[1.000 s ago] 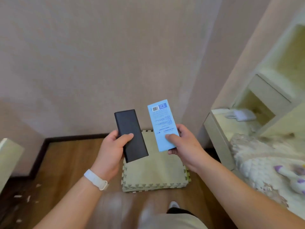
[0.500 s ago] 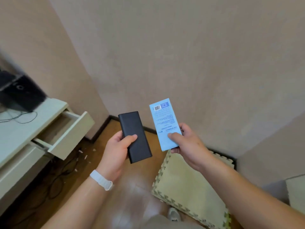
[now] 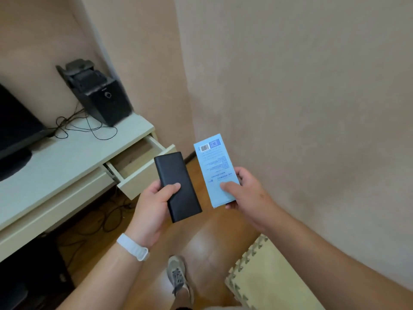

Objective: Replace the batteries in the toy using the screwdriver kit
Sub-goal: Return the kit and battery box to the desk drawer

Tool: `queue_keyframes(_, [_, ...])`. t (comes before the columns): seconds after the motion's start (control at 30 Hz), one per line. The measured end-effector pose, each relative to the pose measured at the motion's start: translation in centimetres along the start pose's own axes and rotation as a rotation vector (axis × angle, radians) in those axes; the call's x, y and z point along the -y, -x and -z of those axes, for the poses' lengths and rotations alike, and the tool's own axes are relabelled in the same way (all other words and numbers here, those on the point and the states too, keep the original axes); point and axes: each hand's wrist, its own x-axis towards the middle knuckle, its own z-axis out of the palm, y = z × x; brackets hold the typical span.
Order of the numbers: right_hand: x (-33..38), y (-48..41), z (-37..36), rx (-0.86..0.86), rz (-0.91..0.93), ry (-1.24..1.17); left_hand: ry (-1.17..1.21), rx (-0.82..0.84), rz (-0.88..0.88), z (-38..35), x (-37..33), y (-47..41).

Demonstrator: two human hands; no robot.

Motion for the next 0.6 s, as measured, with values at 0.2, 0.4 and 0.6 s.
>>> queue_keyframes(0.2, [1.5, -8.2, -7.5, -0.002, -0.034, 0.054, 0.037, -0.03, 0.043, 7.0, -2.8, -8.6])
queue_keyframes(0.4, [3.6, -15.8, -15.1, -0.008, -0.056, 0.087, 0.052, -0.046, 0.054, 14.6, -5.9, -17.4])
queue_keyframes(0.6, [3.6, -21.1, -20.0, 0.032, -0.112, 0.136, 0.094, -0.065, 0.056, 19.1, -7.1, -23.1])
